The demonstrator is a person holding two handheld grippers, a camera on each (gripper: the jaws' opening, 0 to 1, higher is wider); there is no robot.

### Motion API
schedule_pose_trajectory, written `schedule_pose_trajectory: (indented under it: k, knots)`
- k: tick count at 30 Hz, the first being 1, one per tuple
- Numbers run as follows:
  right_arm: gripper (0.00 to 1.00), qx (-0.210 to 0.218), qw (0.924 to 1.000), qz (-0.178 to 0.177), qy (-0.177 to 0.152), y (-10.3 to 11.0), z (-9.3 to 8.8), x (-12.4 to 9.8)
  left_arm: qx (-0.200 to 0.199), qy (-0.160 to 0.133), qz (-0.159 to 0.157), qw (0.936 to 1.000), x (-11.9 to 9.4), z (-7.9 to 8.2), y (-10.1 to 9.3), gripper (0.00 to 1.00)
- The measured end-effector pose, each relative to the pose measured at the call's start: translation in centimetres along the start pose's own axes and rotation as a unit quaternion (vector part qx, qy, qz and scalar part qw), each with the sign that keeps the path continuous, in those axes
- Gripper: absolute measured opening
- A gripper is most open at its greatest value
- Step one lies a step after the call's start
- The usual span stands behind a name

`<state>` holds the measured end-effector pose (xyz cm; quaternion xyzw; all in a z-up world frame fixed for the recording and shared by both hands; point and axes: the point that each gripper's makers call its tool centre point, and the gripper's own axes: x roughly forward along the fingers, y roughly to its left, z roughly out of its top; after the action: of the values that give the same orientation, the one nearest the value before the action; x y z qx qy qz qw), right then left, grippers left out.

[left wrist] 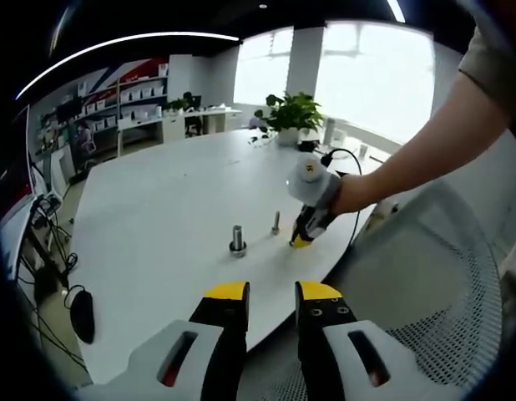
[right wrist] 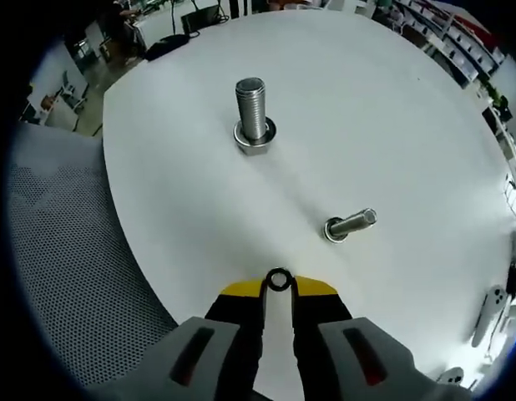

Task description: Place the washer onto the threaded stud by aligning its center hole with the stud, sliding it down to the base, and recovering from edge contact or off-axis alignment until the washer reaches the visible bottom stop.

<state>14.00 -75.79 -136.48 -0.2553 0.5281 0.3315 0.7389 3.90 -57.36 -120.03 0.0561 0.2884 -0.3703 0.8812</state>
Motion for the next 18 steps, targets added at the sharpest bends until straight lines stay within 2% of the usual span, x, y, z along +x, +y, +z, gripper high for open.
schedule_pose_trajectory:
  k: [4, 9, 18]
  knots:
    - [0.14, -0.002, 1.0000, -0.005, -0.008, -0.6, 0.3, -0.9, 0.001, -0.002, -0.001, 1.0000, 0.0, 0.1, 0.0, 0.20]
    - [0.14, 0.011, 0.9993, -0.021, -0.028, -2.4, 1.2, -2.4, 0.000, -0.004, 0.000, 1.0000, -0.1, 0.1, 0.0, 0.20]
    - [0.14, 0.020, 0.9980, -0.032, -0.051, -3.6, 2.5, -4.0, 0.000, -0.003, -0.002, 1.0000, 0.0, 0.1, -0.1, 0.20]
